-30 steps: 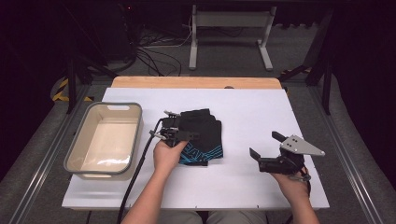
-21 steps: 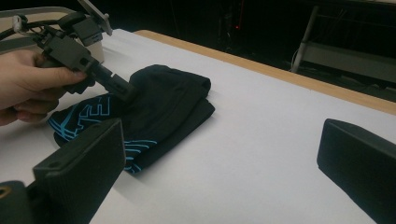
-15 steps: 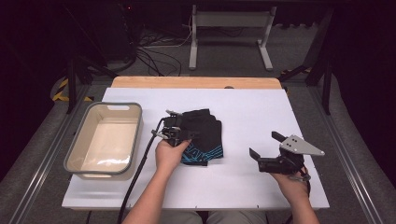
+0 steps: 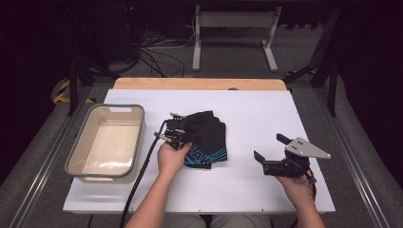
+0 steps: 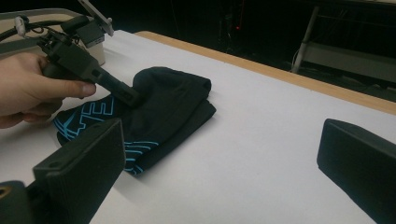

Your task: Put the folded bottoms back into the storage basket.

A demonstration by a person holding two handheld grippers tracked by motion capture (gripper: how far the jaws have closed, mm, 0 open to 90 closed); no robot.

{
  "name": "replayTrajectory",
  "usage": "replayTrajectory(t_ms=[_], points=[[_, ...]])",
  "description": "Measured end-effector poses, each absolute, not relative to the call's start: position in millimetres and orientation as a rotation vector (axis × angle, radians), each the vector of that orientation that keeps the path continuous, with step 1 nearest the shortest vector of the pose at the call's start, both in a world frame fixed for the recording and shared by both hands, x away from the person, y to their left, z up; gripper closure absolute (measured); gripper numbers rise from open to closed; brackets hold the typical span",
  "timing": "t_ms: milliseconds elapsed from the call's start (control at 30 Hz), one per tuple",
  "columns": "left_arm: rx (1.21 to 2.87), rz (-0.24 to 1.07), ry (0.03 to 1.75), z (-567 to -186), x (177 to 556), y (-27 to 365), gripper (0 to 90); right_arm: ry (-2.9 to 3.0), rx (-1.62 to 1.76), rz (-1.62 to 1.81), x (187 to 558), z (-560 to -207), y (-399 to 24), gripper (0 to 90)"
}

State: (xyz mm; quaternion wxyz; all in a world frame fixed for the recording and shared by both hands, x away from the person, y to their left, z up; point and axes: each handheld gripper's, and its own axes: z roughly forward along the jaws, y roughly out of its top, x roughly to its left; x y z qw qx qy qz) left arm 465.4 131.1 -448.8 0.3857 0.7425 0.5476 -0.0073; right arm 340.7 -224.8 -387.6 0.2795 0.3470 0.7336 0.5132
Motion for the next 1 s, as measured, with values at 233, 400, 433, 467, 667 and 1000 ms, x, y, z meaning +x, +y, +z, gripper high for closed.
replayTrajectory(t_ms=[233,400,433,467,667,1000], points=[[1.915,0.02,1.382,-445,464,131,71.1,1.964,0.928,1.376,341,-387,-226,1.9],[1.911,0.049,1.358,-433,460,134,71.8,1.956,0.936,1.38,340,-387,-227,2.0],[1.912,0.063,1.344,-427,457,137,71.9,1.956,0.937,1.38,340,-387,-227,2.1],[1.915,0.066,1.334,-424,455,138,71.9,1.956,0.939,1.38,340,-387,-227,2.1],[1.944,0.156,1.314,-407,445,142,72.1,1.957,0.942,1.379,340,-387,-226,2.1],[1.966,0.25,1.273,-374,425,161,72.1,1.962,0.935,1.374,340,-388,-224,2.0]])
